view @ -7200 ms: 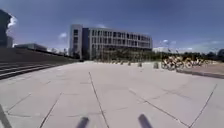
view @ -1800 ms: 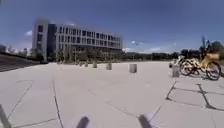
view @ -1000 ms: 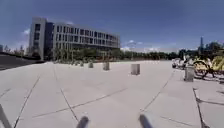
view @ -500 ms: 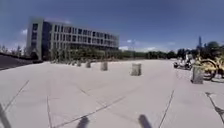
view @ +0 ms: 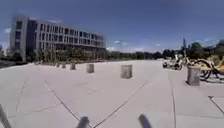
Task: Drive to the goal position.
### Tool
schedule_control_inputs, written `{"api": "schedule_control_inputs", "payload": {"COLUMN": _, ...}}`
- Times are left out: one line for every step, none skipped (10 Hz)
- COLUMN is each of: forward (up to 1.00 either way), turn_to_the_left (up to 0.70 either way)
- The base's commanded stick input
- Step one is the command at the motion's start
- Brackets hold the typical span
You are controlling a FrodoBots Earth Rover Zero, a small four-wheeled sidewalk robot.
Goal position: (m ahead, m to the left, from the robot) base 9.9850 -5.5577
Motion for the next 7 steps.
{"api": "schedule_control_inputs", "payload": {"forward": 1.00, "turn_to_the_left": 0.01}}
{"api": "schedule_control_inputs", "payload": {"forward": 1.00, "turn_to_the_left": 0.01}}
{"api": "schedule_control_inputs", "payload": {"forward": 1.00, "turn_to_the_left": 0.01}}
{"api": "schedule_control_inputs", "payload": {"forward": 1.00, "turn_to_the_left": 0.01}}
{"api": "schedule_control_inputs", "payload": {"forward": 1.00, "turn_to_the_left": 0.01}}
{"api": "schedule_control_inputs", "payload": {"forward": 1.00, "turn_to_the_left": 0.01}}
{"api": "schedule_control_inputs", "payload": {"forward": 1.00, "turn_to_the_left": 0.01}}
